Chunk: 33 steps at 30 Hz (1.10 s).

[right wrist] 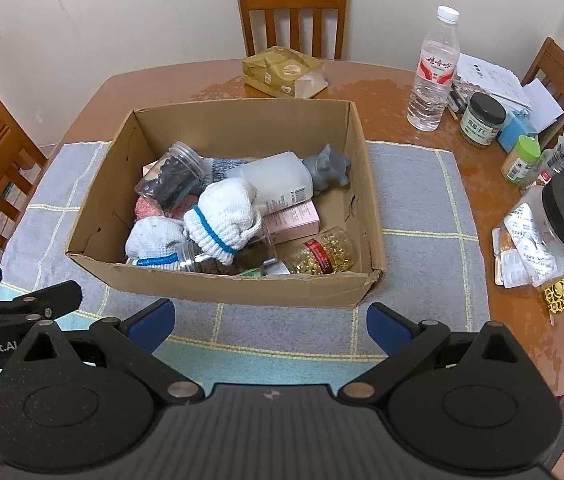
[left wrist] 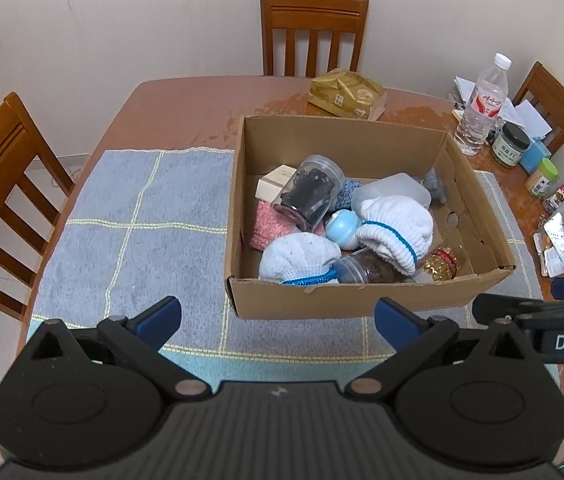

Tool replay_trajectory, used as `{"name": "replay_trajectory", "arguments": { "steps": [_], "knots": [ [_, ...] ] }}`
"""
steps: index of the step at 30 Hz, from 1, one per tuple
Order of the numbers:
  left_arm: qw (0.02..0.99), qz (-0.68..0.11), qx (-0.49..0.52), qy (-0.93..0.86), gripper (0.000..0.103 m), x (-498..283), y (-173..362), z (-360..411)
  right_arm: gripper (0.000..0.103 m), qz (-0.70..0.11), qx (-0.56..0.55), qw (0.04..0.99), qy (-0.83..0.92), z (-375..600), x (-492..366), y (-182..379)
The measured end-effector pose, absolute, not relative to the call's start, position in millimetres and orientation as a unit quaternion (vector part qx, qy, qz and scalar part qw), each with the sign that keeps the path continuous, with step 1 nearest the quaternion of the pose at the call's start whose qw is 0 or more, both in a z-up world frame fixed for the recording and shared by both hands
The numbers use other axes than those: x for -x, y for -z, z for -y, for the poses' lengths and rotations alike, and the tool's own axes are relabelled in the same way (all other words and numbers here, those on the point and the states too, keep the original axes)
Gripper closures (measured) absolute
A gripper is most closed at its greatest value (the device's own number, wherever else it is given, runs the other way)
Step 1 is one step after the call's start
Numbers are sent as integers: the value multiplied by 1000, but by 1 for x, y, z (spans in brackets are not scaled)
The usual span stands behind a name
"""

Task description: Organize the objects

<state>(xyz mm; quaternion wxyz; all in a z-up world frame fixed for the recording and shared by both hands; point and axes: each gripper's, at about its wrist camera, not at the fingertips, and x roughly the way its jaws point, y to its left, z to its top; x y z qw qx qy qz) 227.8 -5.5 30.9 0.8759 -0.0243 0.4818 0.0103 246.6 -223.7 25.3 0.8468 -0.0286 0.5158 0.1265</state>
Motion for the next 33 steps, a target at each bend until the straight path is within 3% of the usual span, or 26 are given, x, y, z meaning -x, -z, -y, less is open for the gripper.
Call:
{"name": "replay_trajectory", "arguments": {
  "steps": [33],
  "knots": [
    [874, -486, 14, -10, 1, -235, -35, 8, 0, -522, 20, 844, -123, 226, -252, -25]
  ]
}}
